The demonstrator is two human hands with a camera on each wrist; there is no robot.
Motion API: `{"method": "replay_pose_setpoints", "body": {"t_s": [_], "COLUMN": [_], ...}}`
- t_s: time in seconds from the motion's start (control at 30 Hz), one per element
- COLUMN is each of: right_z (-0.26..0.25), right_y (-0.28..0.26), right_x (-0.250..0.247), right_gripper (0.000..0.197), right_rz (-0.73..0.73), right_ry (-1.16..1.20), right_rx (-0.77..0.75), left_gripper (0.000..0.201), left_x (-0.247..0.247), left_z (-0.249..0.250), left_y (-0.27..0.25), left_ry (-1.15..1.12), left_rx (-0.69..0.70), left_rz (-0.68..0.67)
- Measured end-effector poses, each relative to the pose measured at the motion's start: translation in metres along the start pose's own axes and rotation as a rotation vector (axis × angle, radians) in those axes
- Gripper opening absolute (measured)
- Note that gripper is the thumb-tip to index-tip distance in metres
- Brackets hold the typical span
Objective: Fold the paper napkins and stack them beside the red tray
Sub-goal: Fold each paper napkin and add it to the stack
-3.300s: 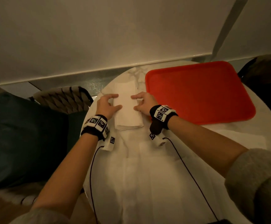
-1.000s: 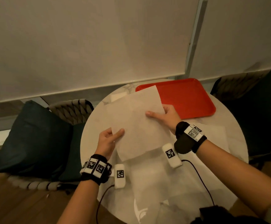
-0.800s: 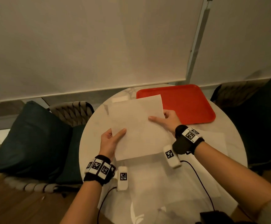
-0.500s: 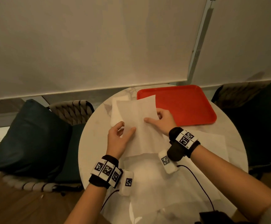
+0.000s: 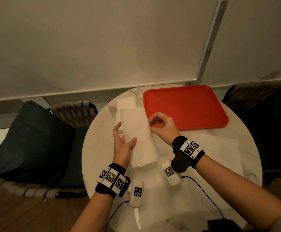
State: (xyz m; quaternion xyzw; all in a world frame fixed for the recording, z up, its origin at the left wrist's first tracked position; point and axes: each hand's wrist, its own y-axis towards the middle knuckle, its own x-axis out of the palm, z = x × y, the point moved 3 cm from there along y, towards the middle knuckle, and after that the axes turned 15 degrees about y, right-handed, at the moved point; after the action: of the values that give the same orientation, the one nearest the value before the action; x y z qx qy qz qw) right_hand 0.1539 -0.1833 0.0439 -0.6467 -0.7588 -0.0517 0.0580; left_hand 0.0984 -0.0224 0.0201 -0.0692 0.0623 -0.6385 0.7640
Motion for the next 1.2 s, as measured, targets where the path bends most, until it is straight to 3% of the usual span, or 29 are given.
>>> {"method": "replay_pose_setpoints", "body": {"t_s": [0.07,0.2,0.3,0.47,0.57,0.63,0.7,0.87,1.07,1.2], "right_z": [0.006,0.021,0.028,0.033,0.038,0.04,0.045,0.064,0.107,0.143], "right_y": [0.005,0.007,0.008,0.021,0.032,0.046,0.069,0.135,0.198,0.207], "right_x": [-0.007,-0.005,-0.001,0.006,0.011,0.015,0.019,0.031,0.043,0.043], "right_gripper": [0.026,0.025,0.023,0.025,0.029,0.032,0.035,0.045,0.057,0.056], "right_rz": [0.016,-0.069,-0.066,-0.055,-0.085,-0.084,-0.072,-0.016,-0.018,-0.024], "right_ry": [-0.07,0.154,0.179,0.123,0.076,0.055,0.017,-0.14,-0.386,-0.454], "right_rx": [0.014,0.163,0.197,0.207,0.234,0.226,0.194,0.127,0.107,0.141], "left_gripper": [0.071,0.061,0.058,0.094,0.067,0.045,0.038,0.053,0.067,0.07], "left_x": [-0.004,-0.009,-0.012,-0.022,-0.03,-0.037,-0.045,-0.063,-0.077,-0.074], "left_z": [-0.001,-0.007,-0.011,-0.014,-0.011,-0.004,-0.001,-0.001,-0.027,-0.05], "left_y": [0.003,0.011,0.018,0.028,0.039,0.052,0.074,0.152,0.246,0.271], "left_ry": [-0.018,-0.083,-0.119,0.106,0.304,0.331,0.344,0.506,0.68,0.925], "left_rx": [-0.011,-0.052,-0.069,0.08,0.169,0.143,0.098,0.079,0.042,0.081], "left_rz": [0.0,0.025,0.042,-0.041,-0.074,-0.045,-0.028,0.025,-0.108,-0.17]}}
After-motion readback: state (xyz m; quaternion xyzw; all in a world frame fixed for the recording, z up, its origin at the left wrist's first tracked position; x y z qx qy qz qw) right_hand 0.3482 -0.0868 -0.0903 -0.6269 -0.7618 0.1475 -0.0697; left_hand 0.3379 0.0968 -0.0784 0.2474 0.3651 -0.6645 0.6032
